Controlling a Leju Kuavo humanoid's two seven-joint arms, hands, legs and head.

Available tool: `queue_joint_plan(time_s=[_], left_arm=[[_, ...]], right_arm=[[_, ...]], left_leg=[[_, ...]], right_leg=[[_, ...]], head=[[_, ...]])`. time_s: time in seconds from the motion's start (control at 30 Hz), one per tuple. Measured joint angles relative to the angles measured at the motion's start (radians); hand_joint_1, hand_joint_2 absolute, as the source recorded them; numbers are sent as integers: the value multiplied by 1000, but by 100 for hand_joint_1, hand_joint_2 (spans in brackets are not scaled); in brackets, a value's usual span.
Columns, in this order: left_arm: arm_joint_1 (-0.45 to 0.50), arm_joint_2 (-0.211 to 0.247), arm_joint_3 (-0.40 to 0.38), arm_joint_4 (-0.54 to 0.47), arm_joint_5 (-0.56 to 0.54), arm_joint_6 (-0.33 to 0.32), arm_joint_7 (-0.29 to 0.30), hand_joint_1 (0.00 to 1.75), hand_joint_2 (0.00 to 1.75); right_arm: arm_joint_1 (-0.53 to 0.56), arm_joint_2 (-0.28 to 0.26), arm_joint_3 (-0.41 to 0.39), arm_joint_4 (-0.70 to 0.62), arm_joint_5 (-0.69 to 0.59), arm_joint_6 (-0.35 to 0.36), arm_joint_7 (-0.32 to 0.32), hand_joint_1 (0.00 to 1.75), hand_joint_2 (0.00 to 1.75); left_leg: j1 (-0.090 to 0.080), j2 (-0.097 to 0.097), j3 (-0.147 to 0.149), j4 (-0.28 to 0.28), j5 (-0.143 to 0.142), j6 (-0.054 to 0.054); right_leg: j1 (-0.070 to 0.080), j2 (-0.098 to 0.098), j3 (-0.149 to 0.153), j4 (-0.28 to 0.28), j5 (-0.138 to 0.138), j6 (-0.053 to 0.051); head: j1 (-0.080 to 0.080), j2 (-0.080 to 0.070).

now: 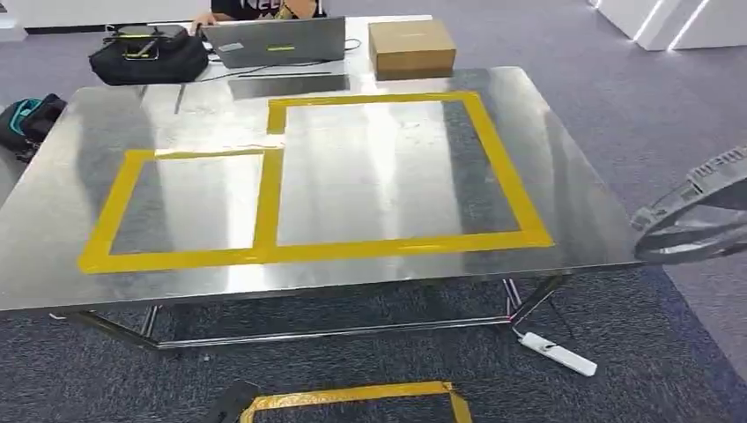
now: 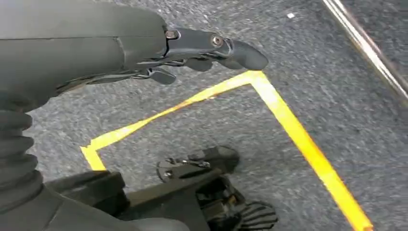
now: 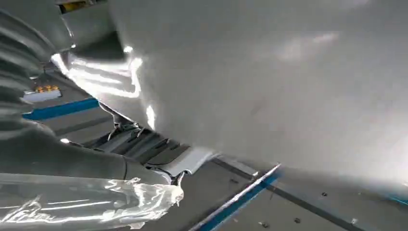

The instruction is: Take the parts from the cabinet and place them on the table.

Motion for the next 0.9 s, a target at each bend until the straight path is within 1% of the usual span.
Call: queue_joint_plan(time_s=[0.03, 0.07, 0.1, 0.13, 0.17, 0.2, 0.23, 0.27, 0.3, 0.33, 0.37, 0.4, 0.43, 0.47, 0.5, 0.53, 0.57, 0.6, 0.63, 0.67, 0.7, 0.73, 0.77, 0.8, 0.83, 0.87, 0.9], left_arm=[[0, -2, 0, 0, 2, 0, 0, 0, 175], [1, -2, 0, 0, 3, 0, 0, 0, 175], [1, -2, 0, 0, 5, 0, 0, 0, 175], [-1, 0, 0, 0, 5, 0, 0, 0, 175], [-2, 0, 0, 0, 5, 0, -1, 0, 175], [-4, 0, 0, 0, 5, 0, -1, 0, 175], [-4, 0, 0, 0, 5, 0, -1, 0, 175], [-3, 0, 0, 0, 5, 0, -1, 0, 175], [-1, 0, 0, 0, 5, 0, -1, 0, 175], [-1, 0, 0, 0, 5, 0, -1, 0, 175], [-1, 0, 0, 0, 5, 0, -1, 0, 175], [-1, 0, 0, 0, 5, 0, -2, 0, 175], [-1, 0, 0, 0, 7, 1, -3, 0, 175], [-1, 3, 0, 0, 11, 3, -4, 0, 175], [-2, 12, 0, 0, 13, 5, -4, 0, 175], [-2, 9, 0, 0, 13, 5, -5, 0, 175], [-2, 7, 0, 0, 13, 5, -5, 0, 175], [-2, 7, 0, 0, 13, 5, -5, 0, 175], [-2, 5, 0, 0, 13, 5, -5, 0, 175], [-2, 6, 0, 0, 13, 6, -5, 0, 175], [-3, 8, 1, 0, 14, 7, -5, 0, 175], [-3, 8, 1, 0, 15, 8, -5, 0, 175], [-2, 6, 1, 0, 15, 7, -5, 0, 175], [0, 6, 1, 0, 14, 6, -5, 0, 175], [3, 4, 1, 0, 15, 6, -5, 0, 175], [5, 2, 1, 0, 15, 6, -5, 0, 175], [5, 1, 1, 0, 15, 6, -5, 0, 175]], right_arm=[[-1, 1, 5, 0, 0, -1, 1, 175, 175], [2, 0, 11, 6, 2, -1, 1, 175, 175], [5, 0, 18, 8, 2, -1, -2, 175, 175], [5, 0, 23, 10, 2, -1, -2, 175, 175], [5, -1, 23, 10, 2, -1, -1, 175, 175], [3, -1, 23, 11, 1, -1, -1, 175, 175], [1, -1, 25, 11, 1, -1, -1, 175, 175], [1, -1, 29, 12, 2, -1, -1, 175, 175], [2, -1, 35, 14, 2, -1, -1, 175, 175], [4, -1, 40, 16, 2, -1, -1, 175, 175], [5, -1, 42, 17, 3, -1, -1, 175, 175], [5, -1, 43, 17, 3, -1, -1, 175, 175], [4, -1, 43, 17, 3, -2, -1, 175, 175], [8, -1, 43, 17, 3, -2, 0, 175, 175], [6, 1, 45, 22, 3, -4, 0, 175, 175], [7, 1, 46, 22, 3, -5, 1, 175, 175], [12, -1, 45, 23, 4, -5, 1, 175, 175], [23, -1, 45, 24, 5, -5, 2, 175, 175], [24, -3, 45, 24, 6, -5, 1, 175, 175], [26, -3, 45, 24, 5, -6, 1, 175, 175], [22, -3, 45, 25, 4, -5, 2, 175, 175], [21, -3, 45, 25, 3, -6, 2, 175, 175], [25, -3, 45, 25, 3, -5, 2, 175, 175], [32, -3, 47, 25, 4, -5, 2, 175, 175], [37, -2, 48, 25, 4, -5, 1, 175, 175], [39, -2, 50, 25, 4, -5, 1, 175, 175], [39, -2, 50, 25, 4, -5, 1, 175, 175]], left_leg=[[-2, -1, -7, -1, 1, -2], [-1, 0, -4, -3, 3, -3], [-2, 0, -4, -6, 1, -6], [-1, 0, -4, -3, -8, -13], [-1, 3, -14, 23, -20, -18], [-1, 4, -44, 79, -47, -21], [-1, 5, -94, 168, -83, -22], [-1, 5, -140, 248, -109, -20], [-3, 5, -179, 307, -119, -16], [-6, 5, -201, 321, -105, -10], [-11, 5, -199, 294, -64, 1], [-17, 5, -179, 230, -8, 15], [-26, 4, -150, 147, 49, 33], [-41, 4, -121, 63, 99, 61], [-47, 6, -108, 45, 86, 83], [-46, 3, -92, 12, 78, 80], [-49, 4, -90, 4, 69, 72], [-49, 5, -86, -13, 66, 71], [-44, 3, -71, -19, 66, 69], [-39, 2, -60, -23, 67, 67], [-37, 2, -56, -23, 63, 72], [-37, 2, -52, -23, 59, 72], [-37, 2, -47, -23, 53, 71], [-36, 2, -40, -22, 47, 70], [-35, 1, -31, -22, 39, 67], [-33, 1, -18, -22, 31, 64], [-30, 1, -5, -21, 24, 60]], right_leg=[[-1, 4, -6, 11, -2, -22], [0, 4, -11, 16, -6, -28], [1, 6, -16, 23, -11, -36], [-3, 6, -13, 24, -15, -45], [-2, 6, -10, 24, -19, -51], [-2, 5, -7, 22, -21, -54], [-1, 5, -4, 22, -24, -58], [2, 5, -2, 22, -28, -63], [6, 5, 2, 22, -32, -66], [10, 5, 8, 22, -37, -69], [15, 5, 16, 22, -42, -70], [21, 6, 26, 22, -49, -72], [27, 6, 37, 20, -55, -73], [23, 5, 45, 15, -61, -75], [32, 4, 49, 15, -66, -70], [27, 6, 48, 10, -67, -68], [24, 6, 51, -1, -65, -62], [24, 4, 54, 13, -52, -54], [24, 2, 62, 6, -59, -49], [23, -3, 48, 23, -75, -48], [23, -3, 30, 67, -94, -44], [23, -2, -8, 135, -122, -39], [22, -3, -57, 219, -155, -33], [22, -3, -101, 287, -175, -30], [20, -3, -127, 311, -169, -29], [19, -3, -128, 287, -135, -24], [17, -4, -108, 225, -84, -20]], head=[[-2, 0], [-16, 0], [-15, 0], [-17, 0], [-17, 0], [-23, 0], [-22, 0], [-22, 0], [-22, 0], [-22, 0], [-22, 0], [-22, 0], [-23, 0], [-21, 0], [-16, 0], [-19, 0], [-17, 0], [-21, 0], [-19, 0], [-20, 0], [-15, 0], [-14, 0], [-16, 0], [-14, 0], [-15, 0], [-15, 0], [-14, 0]])
